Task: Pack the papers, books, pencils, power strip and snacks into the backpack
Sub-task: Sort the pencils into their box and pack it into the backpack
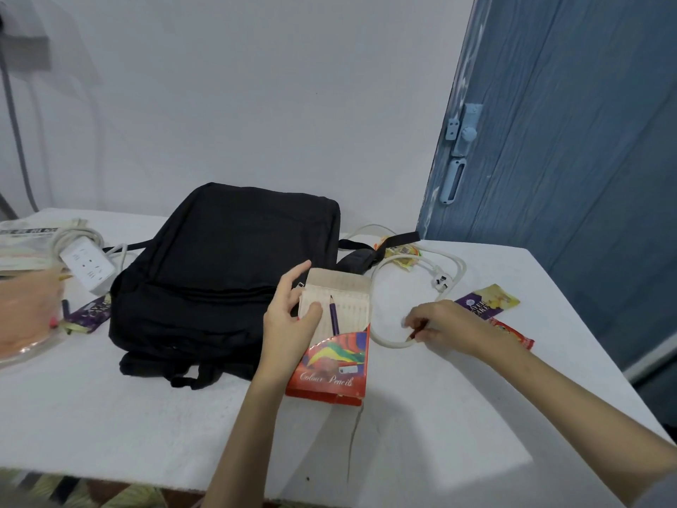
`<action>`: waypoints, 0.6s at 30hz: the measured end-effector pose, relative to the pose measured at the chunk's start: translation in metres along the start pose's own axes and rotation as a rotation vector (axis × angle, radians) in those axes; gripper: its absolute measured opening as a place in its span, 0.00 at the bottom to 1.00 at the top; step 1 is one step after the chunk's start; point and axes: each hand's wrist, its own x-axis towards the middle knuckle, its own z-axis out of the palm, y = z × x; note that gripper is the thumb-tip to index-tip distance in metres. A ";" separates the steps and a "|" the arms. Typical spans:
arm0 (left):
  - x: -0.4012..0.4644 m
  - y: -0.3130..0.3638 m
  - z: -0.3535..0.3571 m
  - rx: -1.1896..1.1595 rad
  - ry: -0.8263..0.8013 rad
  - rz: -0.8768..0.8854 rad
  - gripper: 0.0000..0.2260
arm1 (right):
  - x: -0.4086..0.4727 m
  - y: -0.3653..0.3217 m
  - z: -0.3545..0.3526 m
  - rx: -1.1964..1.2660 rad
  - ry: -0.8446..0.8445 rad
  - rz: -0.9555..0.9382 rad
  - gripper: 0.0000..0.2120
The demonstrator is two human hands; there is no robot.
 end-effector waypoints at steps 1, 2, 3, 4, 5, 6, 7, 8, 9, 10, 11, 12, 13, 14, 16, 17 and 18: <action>0.000 -0.001 0.000 0.009 -0.004 0.007 0.23 | -0.001 0.001 0.002 -0.024 0.014 -0.023 0.12; 0.000 -0.001 0.000 0.008 -0.008 0.007 0.23 | -0.001 0.002 0.005 -0.054 0.019 -0.047 0.13; 0.000 -0.002 0.001 -0.002 -0.009 -0.003 0.23 | -0.002 0.002 0.007 -0.086 0.022 -0.067 0.13; 0.000 -0.002 0.002 -0.019 -0.009 -0.023 0.23 | -0.003 0.002 0.008 -0.115 0.020 -0.077 0.12; 0.000 -0.003 0.003 -0.037 -0.005 -0.048 0.23 | -0.004 0.002 0.008 -0.135 0.022 -0.084 0.12; 0.000 -0.003 0.004 -0.050 0.000 -0.078 0.23 | -0.005 0.002 0.008 -0.143 0.031 -0.091 0.12; 0.000 -0.003 0.006 -0.056 0.006 -0.104 0.23 | -0.005 0.001 0.008 -0.136 0.049 -0.101 0.11; 0.000 -0.002 0.007 -0.055 0.012 -0.121 0.22 | -0.005 0.000 0.007 -0.124 0.066 -0.112 0.10; 0.001 -0.002 0.008 -0.049 0.019 -0.132 0.21 | -0.006 0.001 0.006 -0.119 0.076 -0.123 0.09; 0.001 -0.002 0.010 -0.045 0.022 -0.141 0.20 | -0.006 0.001 0.005 -0.129 0.075 -0.127 0.08; 0.001 -0.001 0.011 -0.046 0.022 -0.148 0.20 | -0.006 0.001 0.004 -0.138 0.073 -0.128 0.07; 0.001 -0.001 0.013 -0.049 0.019 -0.154 0.19 | -0.007 0.002 0.003 -0.134 0.069 -0.122 0.06; 0.001 -0.001 0.015 -0.050 0.015 -0.161 0.19 | -0.007 0.002 0.002 -0.115 0.071 -0.120 0.04; 0.000 -0.001 0.016 -0.050 0.010 -0.165 0.19 | -0.008 0.002 0.002 -0.097 0.083 -0.117 0.03; 0.000 -0.002 0.019 -0.047 -0.002 -0.164 0.18 | -0.011 0.002 0.005 -0.087 0.160 -0.135 0.02; 0.000 -0.002 0.020 -0.041 -0.007 -0.164 0.18 | -0.012 0.003 0.007 -0.077 0.231 -0.147 0.04; 0.000 -0.003 0.022 -0.033 -0.013 -0.166 0.19 | -0.013 0.003 0.007 -0.039 0.321 -0.142 0.06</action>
